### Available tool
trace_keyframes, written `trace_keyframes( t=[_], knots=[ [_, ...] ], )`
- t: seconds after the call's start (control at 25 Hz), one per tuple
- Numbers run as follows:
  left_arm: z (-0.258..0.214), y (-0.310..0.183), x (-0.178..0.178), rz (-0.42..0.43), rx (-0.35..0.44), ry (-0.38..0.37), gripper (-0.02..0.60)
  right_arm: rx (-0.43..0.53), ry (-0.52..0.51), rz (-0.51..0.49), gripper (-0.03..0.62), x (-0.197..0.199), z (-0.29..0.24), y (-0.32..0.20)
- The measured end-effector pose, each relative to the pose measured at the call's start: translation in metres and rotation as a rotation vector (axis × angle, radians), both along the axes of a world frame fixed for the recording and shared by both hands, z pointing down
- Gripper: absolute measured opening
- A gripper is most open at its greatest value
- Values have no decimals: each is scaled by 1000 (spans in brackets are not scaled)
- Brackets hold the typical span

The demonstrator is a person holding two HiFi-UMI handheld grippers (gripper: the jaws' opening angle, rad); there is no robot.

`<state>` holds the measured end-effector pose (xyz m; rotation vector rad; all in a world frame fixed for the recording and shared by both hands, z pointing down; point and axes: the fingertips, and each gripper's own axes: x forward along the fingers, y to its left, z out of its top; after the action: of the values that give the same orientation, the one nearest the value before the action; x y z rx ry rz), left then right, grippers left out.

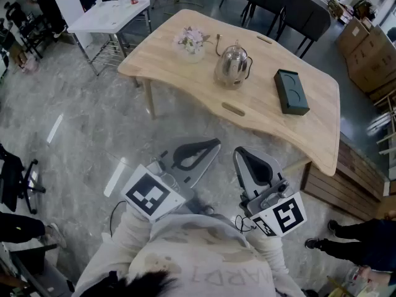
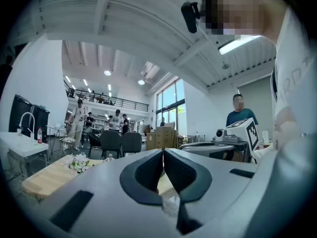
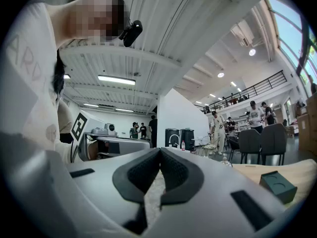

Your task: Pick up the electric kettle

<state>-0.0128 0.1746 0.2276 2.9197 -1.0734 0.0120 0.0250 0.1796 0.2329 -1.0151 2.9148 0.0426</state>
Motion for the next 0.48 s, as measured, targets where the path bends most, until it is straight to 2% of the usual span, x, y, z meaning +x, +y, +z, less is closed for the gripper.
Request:
trace_keyframes(
  t=[0.12, 0.28, 0.48],
  knots=[
    [-2, -2, 0, 2, 17, -5, 13, 3, 0, -4, 18, 0, -3, -1],
    [-3, -3, 0, -4, -6, 2, 12, 4, 2, -6, 17, 0, -3, -2],
    [-1, -5, 0, 3, 21, -13, 12, -1, -1, -6, 17, 1, -4, -3]
  ],
)
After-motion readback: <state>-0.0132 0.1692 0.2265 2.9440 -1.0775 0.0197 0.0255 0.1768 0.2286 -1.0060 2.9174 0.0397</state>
